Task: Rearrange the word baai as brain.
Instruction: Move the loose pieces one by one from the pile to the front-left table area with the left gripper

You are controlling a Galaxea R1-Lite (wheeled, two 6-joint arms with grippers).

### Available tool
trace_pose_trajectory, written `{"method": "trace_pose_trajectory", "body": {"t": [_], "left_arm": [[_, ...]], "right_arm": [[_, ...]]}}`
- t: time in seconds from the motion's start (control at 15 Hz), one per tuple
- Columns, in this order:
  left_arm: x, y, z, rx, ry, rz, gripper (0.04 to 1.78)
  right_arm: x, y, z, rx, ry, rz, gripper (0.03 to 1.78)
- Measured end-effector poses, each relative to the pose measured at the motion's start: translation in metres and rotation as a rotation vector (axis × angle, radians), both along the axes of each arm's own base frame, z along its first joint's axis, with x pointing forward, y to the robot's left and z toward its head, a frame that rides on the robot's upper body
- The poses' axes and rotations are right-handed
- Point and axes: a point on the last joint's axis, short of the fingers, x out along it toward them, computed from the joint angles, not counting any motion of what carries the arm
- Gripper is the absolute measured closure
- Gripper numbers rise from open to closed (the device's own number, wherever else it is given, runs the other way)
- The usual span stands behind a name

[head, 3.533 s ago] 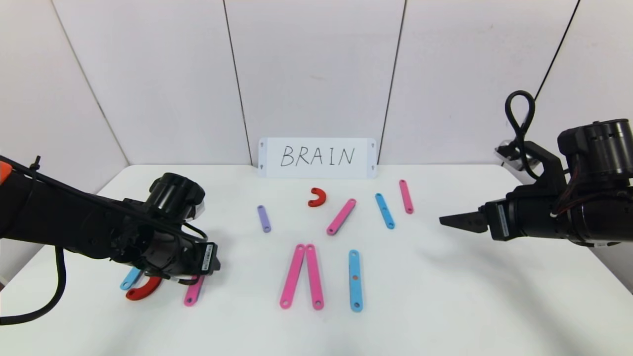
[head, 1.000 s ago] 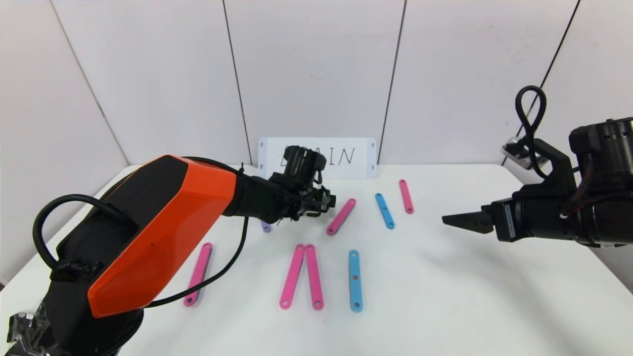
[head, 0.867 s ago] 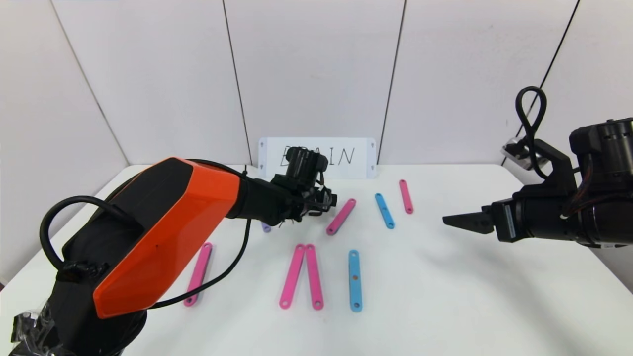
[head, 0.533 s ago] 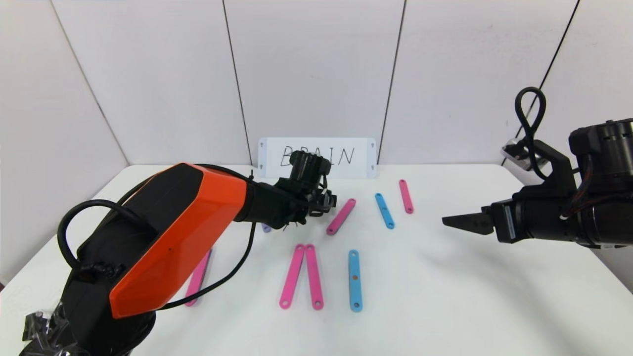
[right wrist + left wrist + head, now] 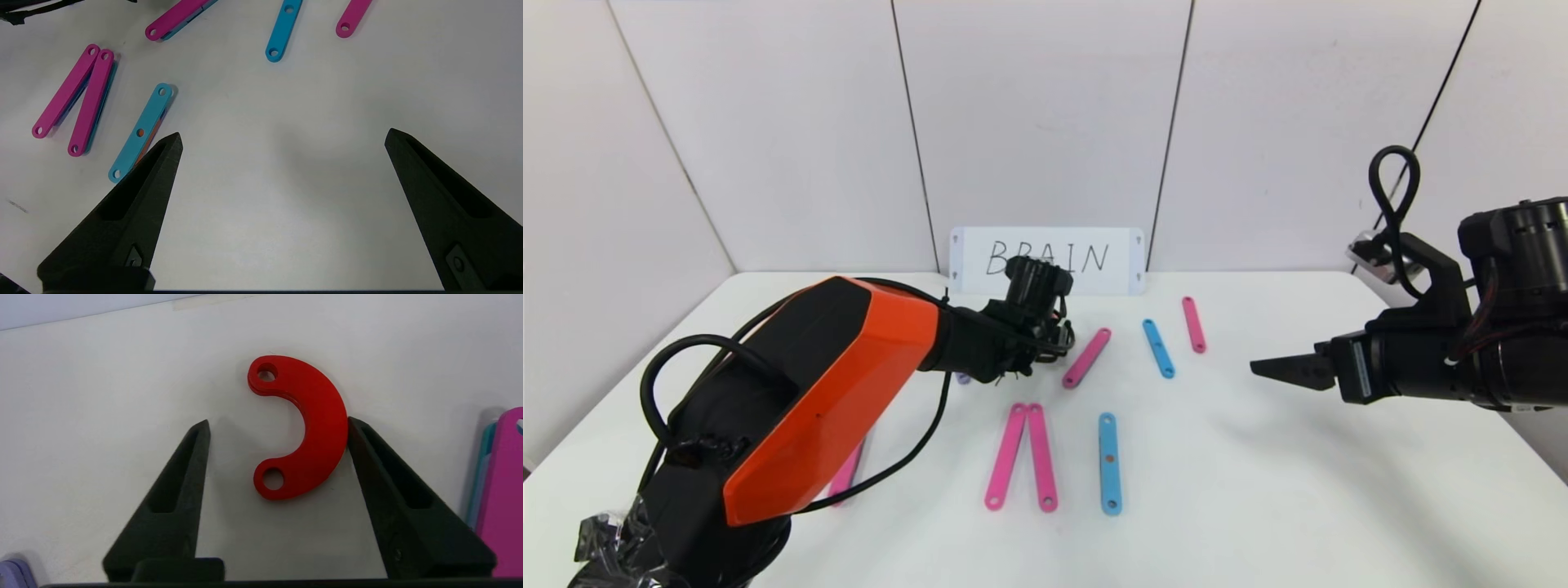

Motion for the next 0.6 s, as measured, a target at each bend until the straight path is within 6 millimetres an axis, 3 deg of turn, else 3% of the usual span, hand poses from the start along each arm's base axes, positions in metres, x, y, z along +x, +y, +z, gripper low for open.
{"method": "trace_pose_trajectory", "body": {"t": [0.13,0.27,0.6], "left_arm": [[-0.0008,-0.0016,-0.0011,0.002,0.001,-0.005,1.19],[-0.0005,-0.0015,-0.0014,0.001,0.000,-0.005,1.45],[-0.0007,-0.0019,-0.0024,0.003,0.003,-0.005,1.54]], "right_arm": [[-0.0006,0.0008,-0.0008,-0.001,0.003,0.004,0.07],[-0.0015,0.0012,-0.0002,-0.001,0.000,0.006,0.07],[-0.0034,0.0017,0.0013,-0.001,-0.005,0.008,0.07]]}}
